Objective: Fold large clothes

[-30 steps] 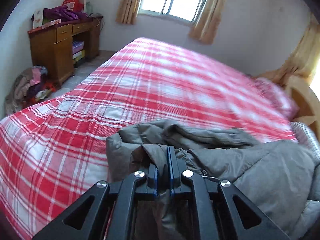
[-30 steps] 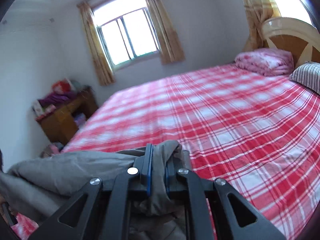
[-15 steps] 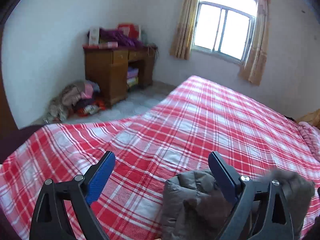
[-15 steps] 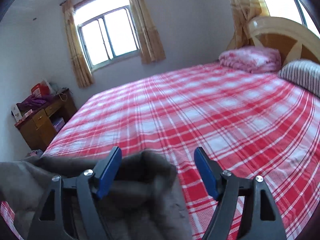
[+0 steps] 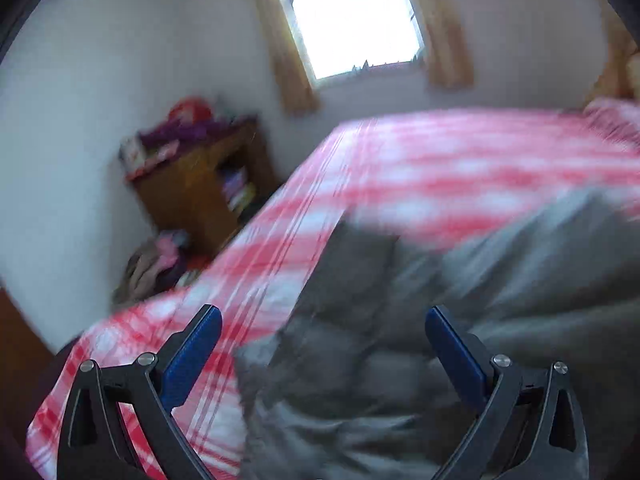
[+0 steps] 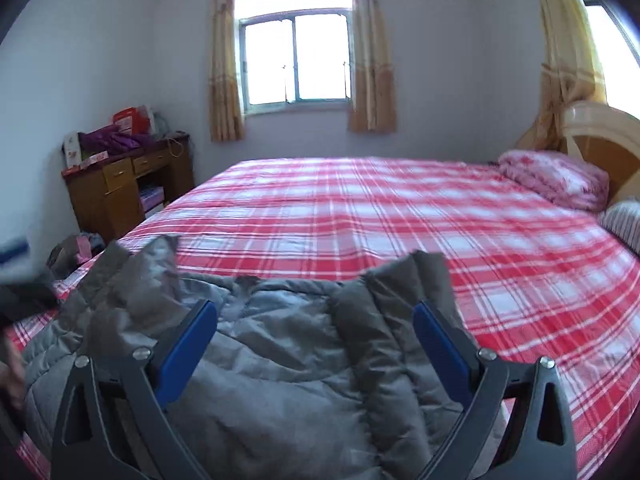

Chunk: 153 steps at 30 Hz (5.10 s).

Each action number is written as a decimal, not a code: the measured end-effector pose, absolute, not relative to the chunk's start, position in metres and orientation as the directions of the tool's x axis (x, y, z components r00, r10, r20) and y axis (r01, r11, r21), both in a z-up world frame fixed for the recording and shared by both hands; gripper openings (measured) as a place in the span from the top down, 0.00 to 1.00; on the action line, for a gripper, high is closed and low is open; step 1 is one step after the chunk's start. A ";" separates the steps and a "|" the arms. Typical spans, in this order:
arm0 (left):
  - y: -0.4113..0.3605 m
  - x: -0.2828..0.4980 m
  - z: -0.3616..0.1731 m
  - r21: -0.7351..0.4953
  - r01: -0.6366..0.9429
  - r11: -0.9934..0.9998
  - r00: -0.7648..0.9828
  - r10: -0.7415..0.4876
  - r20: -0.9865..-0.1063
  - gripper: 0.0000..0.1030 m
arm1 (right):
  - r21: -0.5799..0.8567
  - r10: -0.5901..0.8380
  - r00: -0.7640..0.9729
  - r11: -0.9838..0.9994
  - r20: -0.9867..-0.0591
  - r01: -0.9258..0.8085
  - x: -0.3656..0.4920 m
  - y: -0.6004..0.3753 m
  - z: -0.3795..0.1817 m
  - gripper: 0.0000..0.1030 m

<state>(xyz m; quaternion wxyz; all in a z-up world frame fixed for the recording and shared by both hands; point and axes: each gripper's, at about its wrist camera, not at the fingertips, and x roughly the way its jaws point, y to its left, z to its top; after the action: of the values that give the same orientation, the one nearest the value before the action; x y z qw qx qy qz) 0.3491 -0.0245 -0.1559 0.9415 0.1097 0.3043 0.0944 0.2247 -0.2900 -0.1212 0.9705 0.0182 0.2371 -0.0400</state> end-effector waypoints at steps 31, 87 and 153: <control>-0.030 0.346 -0.127 0.132 -0.216 0.967 0.793 0.253 -0.554 0.01 | -0.059 -0.155 0.771 0.987 -0.618 0.151 0.286 -0.280 -0.119 0.29; -0.058 0.430 -0.223 0.162 -0.143 0.976 0.657 0.216 -0.722 0.01 | -0.124 -0.154 0.608 0.988 -0.779 0.092 0.336 -0.289 -0.214 0.15; 0.055 0.240 -0.222 -0.463 0.008 0.886 0.685 -0.342 -0.643 0.82 | -0.225 -0.130 0.699 0.973 -0.704 -0.046 0.190 -0.172 -0.218 0.00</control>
<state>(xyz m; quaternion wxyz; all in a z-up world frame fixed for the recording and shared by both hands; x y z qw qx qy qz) 0.2396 0.0552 -0.2216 0.8918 -0.2171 0.3846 -0.0982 0.1905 -0.1717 -0.2177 0.9146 -0.1134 0.3875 -0.0230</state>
